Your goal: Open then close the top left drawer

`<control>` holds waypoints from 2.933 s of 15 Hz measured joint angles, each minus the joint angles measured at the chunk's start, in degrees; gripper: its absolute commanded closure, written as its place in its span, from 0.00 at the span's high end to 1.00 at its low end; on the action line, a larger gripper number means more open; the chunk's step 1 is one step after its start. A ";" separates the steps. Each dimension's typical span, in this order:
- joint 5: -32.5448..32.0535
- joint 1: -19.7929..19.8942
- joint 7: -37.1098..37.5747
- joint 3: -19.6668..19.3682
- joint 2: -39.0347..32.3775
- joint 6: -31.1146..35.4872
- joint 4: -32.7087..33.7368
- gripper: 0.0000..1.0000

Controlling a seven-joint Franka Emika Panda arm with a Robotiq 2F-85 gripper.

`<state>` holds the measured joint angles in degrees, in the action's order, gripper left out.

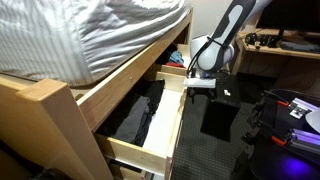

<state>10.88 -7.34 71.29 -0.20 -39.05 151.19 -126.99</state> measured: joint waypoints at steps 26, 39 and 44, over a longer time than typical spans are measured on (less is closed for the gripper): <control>2.88 12.64 -11.07 14.86 -5.14 24.89 0.79 1.00; 10.17 6.59 -13.91 13.05 -9.36 41.15 1.78 1.00; 10.17 6.53 -13.92 13.07 -9.42 41.14 2.05 1.00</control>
<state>21.05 -0.81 57.37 12.87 -48.47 192.34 -124.93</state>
